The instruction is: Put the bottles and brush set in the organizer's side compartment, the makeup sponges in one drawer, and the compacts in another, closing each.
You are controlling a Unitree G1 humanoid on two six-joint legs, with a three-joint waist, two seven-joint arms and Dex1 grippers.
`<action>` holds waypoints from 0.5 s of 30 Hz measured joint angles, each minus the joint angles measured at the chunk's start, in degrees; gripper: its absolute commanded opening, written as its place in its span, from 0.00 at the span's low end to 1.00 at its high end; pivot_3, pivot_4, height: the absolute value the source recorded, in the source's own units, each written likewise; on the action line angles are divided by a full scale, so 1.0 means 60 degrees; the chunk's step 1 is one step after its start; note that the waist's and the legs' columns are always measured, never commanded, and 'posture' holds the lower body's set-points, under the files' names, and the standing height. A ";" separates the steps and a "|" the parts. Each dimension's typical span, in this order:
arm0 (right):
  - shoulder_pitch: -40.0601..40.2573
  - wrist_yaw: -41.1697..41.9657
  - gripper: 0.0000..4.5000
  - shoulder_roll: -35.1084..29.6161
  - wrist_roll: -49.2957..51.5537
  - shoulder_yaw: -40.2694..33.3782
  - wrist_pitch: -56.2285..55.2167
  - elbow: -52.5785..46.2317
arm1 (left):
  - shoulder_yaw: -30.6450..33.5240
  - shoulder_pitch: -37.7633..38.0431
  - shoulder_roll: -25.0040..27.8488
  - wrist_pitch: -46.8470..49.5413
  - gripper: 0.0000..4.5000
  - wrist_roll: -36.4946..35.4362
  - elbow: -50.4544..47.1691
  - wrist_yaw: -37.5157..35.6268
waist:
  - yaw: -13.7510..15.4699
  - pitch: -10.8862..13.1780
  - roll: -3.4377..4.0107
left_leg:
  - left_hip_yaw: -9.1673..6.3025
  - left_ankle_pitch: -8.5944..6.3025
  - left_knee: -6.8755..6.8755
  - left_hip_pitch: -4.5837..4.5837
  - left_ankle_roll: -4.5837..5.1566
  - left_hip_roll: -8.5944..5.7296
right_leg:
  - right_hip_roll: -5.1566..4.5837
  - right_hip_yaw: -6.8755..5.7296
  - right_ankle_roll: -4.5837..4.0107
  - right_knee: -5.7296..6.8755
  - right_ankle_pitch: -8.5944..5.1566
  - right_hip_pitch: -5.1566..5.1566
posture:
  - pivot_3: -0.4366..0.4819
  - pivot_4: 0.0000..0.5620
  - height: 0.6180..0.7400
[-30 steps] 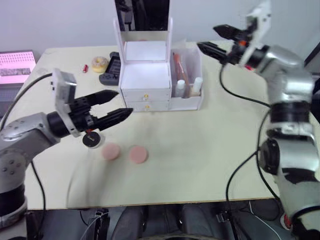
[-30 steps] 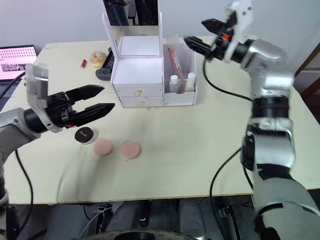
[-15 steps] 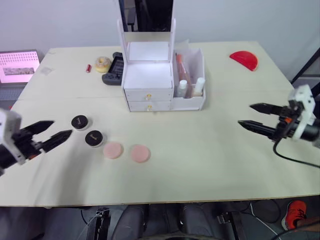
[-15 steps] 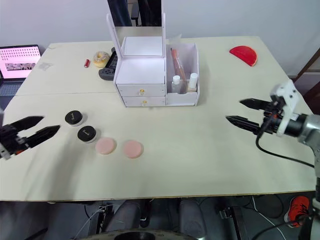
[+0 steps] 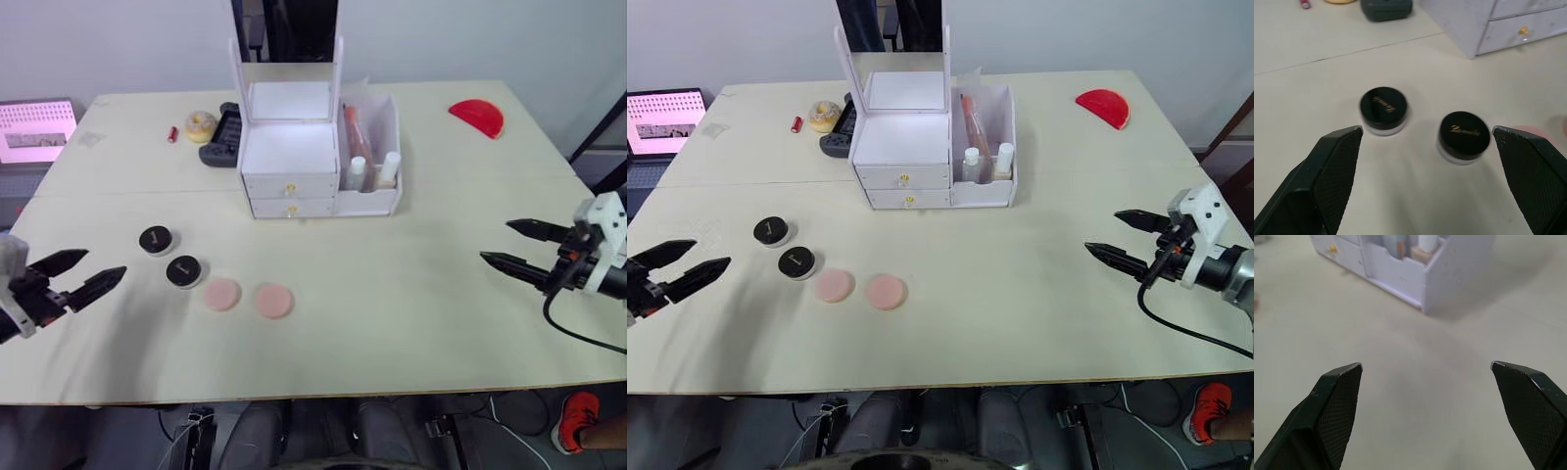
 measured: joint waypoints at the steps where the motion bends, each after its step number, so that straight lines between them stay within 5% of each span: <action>1: -0.0069 -0.0131 0.99 0.0019 0.0078 0.0104 0.0127 -0.0208 | -0.0104 0.0033 -0.0271 0.0135 1.00 -0.0055 -0.0398 0.0193 | 0.0002 0.0000 0.0000 | 0.0001 0.0000 0.0000 0.0000 0.0000 0.0000 | -0.0001 0.0002 0.0000 -0.0001 0.0000 0.0001 | 0.48 0.27 1.00; 8: -0.0800 -0.1042 0.99 0.0452 0.0689 0.0977 0.1127 -0.1473 | -0.2500 -0.0417 -0.3587 0.0148 1.00 0.0128 -0.3421 0.3170 | 0.0181 -0.0003 -0.0010 | -0.0002 0.0000 0.0025 -0.0003 -0.0001 -0.0002 | 0.0008 -0.0002 0.0029 -0.0001 0.0025 0.0010 | 0.48 0.27 1.00; 15: -0.1707 -0.1465 0.99 0.0509 0.1060 0.1797 0.1918 -0.1773 | -0.6611 -0.1061 -0.6395 -0.0280 1.00 0.2947 -0.4937 0.6844 | 0.0277 -0.0009 -0.0021 | 0.0009 0.0001 0.0032 0.0002 0.0001 -0.0017 | 0.0020 -0.0012 0.0030 -0.0010 0.0030 0.0034 | 0.48 0.27 1.00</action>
